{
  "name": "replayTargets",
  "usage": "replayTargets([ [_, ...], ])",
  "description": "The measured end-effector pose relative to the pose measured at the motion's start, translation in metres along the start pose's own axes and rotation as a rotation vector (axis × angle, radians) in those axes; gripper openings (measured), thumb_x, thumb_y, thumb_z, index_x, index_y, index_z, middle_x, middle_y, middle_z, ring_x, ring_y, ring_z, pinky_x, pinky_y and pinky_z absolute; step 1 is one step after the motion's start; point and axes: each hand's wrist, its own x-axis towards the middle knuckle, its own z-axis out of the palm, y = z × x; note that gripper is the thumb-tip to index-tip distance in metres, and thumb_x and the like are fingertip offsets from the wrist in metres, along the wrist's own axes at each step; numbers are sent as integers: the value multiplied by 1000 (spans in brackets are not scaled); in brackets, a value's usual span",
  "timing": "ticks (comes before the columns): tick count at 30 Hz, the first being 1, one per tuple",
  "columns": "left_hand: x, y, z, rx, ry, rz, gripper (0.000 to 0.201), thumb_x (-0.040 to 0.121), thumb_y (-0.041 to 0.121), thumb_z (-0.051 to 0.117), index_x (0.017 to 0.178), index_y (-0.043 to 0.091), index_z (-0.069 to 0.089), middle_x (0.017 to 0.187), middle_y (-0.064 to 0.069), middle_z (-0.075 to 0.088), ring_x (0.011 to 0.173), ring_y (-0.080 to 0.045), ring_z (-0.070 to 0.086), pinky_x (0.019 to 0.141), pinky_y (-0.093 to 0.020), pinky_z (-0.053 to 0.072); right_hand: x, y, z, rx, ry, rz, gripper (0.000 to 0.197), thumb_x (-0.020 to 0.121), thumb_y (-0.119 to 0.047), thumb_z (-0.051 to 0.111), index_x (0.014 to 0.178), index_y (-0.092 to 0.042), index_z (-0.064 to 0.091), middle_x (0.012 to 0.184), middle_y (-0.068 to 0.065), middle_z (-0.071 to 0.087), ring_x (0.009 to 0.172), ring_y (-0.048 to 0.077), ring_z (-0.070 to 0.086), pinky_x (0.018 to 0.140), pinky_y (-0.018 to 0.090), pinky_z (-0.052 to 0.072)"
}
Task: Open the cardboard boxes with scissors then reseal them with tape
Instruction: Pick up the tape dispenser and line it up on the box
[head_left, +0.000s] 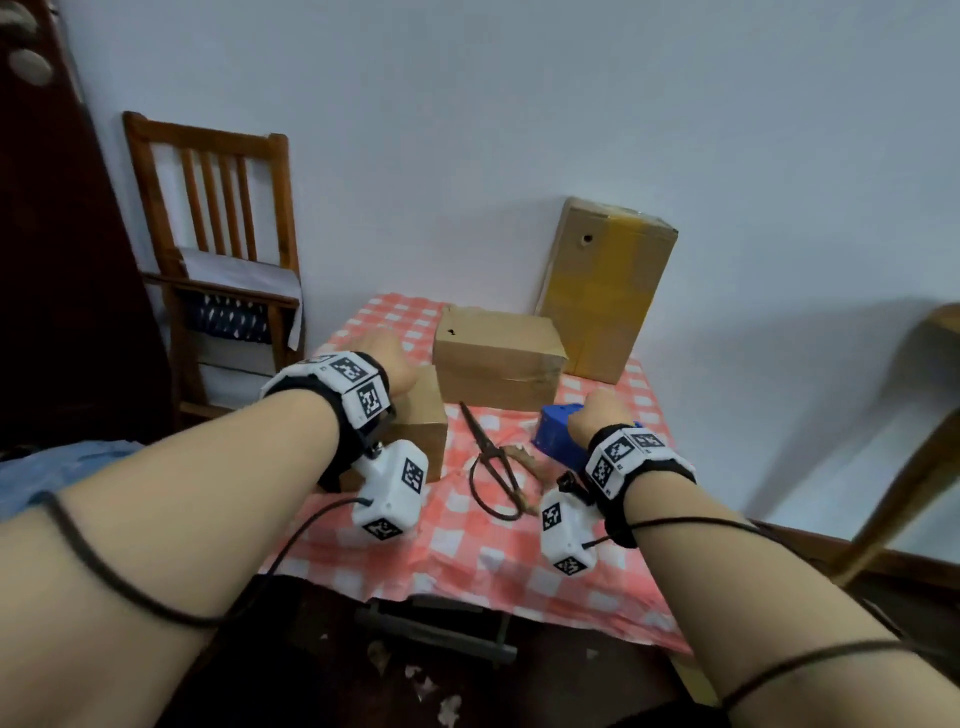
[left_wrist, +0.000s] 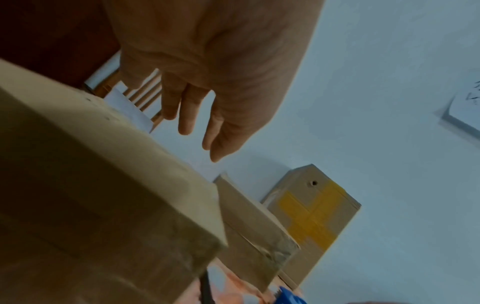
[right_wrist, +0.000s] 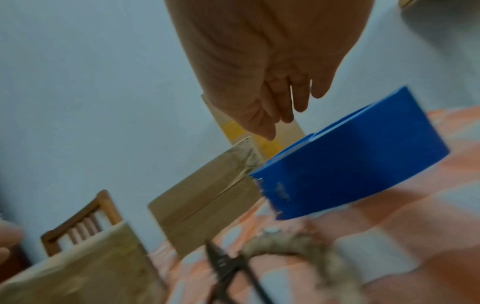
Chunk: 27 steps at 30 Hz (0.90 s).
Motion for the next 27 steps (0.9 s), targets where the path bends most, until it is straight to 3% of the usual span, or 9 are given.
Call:
replayTargets([
  [3,5,25,13,-68,-27,30,14,89,6,52,89,3,66,85,-14,62,80,-27,57,59,-28,40,11,25,4,-163,-99,29,20,94,-13,47,109,-3,56,106,13,62,103,32,59,85,35,46],
  [6,10,43,27,-139,-26,52,12,90,6,53,89,10,64,93,-6,60,84,-23,55,73,-29,45,24,40,21,-198,-157,48,15,92,-19,51,83,-8,53,78,8,55,89,29,55,98,42,41],
  [11,12,54,37,-247,28,46,24,91,4,51,102,17,68,108,-8,64,100,-26,59,87,-29,45,24,50,17,-200,-103,-24,27,94,-21,52,70,-11,42,73,6,49,81,27,53,71,32,42],
  [14,11,54,34,-378,65,25,26,93,6,50,108,13,70,120,-5,65,115,-25,58,94,-29,44,12,52,4,-16,-13,-90,12,88,-20,52,85,-9,52,79,7,53,80,29,56,67,30,42],
  [17,15,56,33,-560,34,-22,20,93,9,46,91,5,65,94,-12,69,89,-30,66,65,-30,48,-2,51,-11,287,79,-74,26,87,-30,49,72,-10,49,65,6,47,66,26,47,55,30,32],
  [19,12,61,33,-729,-64,-108,19,96,11,41,93,0,55,79,-12,64,64,-24,59,43,-20,37,-10,47,-19,495,139,-85,34,90,-35,44,66,-12,44,63,4,45,60,23,41,54,29,30],
  [21,3,65,33,-834,-201,-191,27,99,21,36,90,0,49,73,-11,55,55,-18,47,39,-16,29,-20,39,-25,601,176,-101,34,94,-30,39,65,-14,41,63,2,45,57,18,40,52,24,31],
  [24,-6,66,32,-894,-382,-266,59,98,54,30,80,0,46,79,-16,56,65,-23,53,54,-24,41,-33,23,-32,720,173,-122,34,94,-24,41,62,-16,42,66,6,47,68,26,43,59,31,32],
  [27,-7,58,27,-887,-503,-267,90,85,80,21,82,-5,52,102,-25,64,99,-34,62,91,-40,48,-43,10,-37,684,140,-145,34,96,-25,40,63,-16,44,76,13,51,75,28,46,62,33,33],
])
